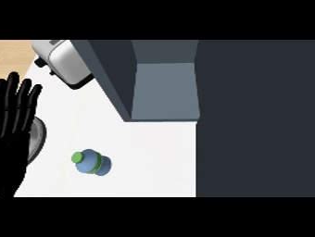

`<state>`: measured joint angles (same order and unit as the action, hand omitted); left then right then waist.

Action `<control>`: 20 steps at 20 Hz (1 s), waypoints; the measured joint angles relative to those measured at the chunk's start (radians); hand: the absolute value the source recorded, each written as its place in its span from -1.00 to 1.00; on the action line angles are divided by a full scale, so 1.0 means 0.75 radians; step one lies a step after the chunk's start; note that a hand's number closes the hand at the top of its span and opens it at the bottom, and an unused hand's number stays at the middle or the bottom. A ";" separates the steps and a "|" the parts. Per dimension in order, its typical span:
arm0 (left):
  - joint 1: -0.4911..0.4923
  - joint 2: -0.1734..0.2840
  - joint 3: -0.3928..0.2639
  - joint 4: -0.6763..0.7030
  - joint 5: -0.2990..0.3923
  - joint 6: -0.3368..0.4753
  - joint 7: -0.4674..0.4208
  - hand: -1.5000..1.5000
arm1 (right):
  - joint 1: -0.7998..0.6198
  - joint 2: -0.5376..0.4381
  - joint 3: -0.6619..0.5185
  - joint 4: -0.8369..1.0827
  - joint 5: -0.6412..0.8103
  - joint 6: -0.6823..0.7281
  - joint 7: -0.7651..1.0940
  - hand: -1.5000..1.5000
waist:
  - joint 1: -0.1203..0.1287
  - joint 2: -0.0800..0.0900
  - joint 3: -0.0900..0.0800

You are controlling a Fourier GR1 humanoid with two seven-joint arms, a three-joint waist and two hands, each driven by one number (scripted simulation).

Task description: Pick up the bottled water, place it into the cabinet and close the cabinet

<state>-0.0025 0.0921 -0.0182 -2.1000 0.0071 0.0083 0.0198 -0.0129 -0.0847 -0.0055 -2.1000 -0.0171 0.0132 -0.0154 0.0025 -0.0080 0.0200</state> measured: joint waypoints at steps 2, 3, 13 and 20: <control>0.014 0.034 0.014 -0.019 0.065 -0.068 -0.007 -1.00 | 0.034 0.014 0.026 -0.040 0.016 -0.008 0.012 -1.00 | -0.001 0.003 -0.011; 0.013 0.051 0.016 -0.013 0.117 -0.116 -0.019 -1.00 | 0.037 0.017 0.029 -0.041 0.025 -0.012 0.013 -1.00 | -0.002 0.004 -0.015; 0.206 0.314 0.108 0.000 0.853 -0.625 0.093 -1.00 | 0.222 -0.013 0.175 -0.221 -0.051 0.107 0.143 -1.00 | 0.000 0.004 -0.028; 0.322 0.510 0.316 -0.054 1.271 -0.741 0.242 -1.00 | 0.282 0.019 0.331 -0.424 0.027 0.070 0.315 -1.00 | 0.003 0.006 -0.027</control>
<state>0.2387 0.4748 0.2187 -2.1407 0.9603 -0.5474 0.2014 0.1987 -0.0708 0.2429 -2.4183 0.0028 0.0654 0.2211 0.0044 -0.0035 -0.0004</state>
